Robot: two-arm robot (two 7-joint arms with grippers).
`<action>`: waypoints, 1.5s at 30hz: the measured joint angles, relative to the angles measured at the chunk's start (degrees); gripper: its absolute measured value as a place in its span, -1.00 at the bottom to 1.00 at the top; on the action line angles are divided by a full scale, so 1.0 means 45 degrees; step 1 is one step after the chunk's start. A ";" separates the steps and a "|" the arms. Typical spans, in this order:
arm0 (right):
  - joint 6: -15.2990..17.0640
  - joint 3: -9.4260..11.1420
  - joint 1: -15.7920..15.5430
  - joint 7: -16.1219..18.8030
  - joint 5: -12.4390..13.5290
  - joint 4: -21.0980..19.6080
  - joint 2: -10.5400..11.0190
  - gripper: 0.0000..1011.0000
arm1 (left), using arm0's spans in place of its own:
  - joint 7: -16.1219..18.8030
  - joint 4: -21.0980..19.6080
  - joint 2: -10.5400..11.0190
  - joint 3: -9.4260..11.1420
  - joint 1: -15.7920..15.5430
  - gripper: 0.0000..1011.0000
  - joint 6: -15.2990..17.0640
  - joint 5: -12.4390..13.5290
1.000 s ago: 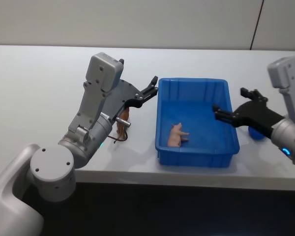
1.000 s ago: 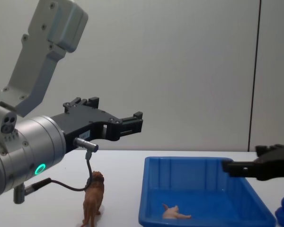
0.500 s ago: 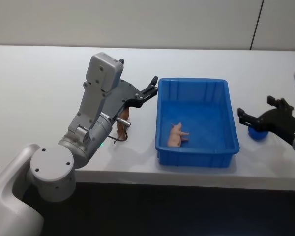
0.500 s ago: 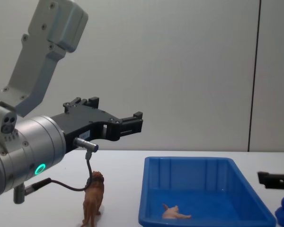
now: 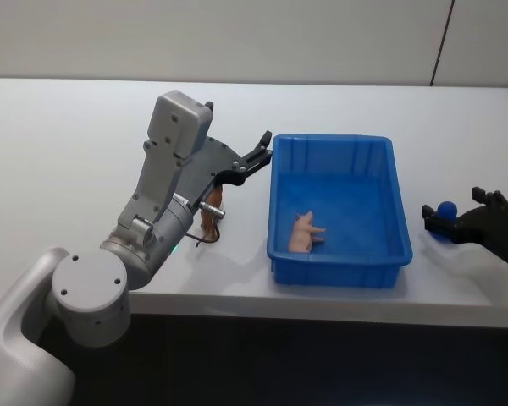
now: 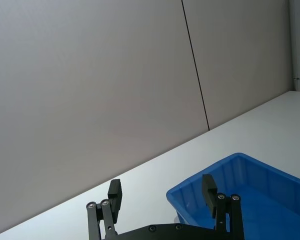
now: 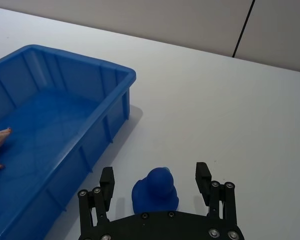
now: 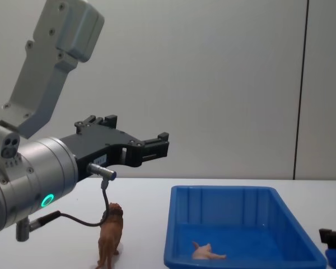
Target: Pick up the two dolls from the table and place them into the box.
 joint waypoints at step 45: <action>0.0210 -0.0269 0.0827 0.0304 -0.0022 0.1678 -0.0458 -0.03 | 0.0001 0.0000 0.0000 0.0000 0.0000 0.98 0.0000 0.0000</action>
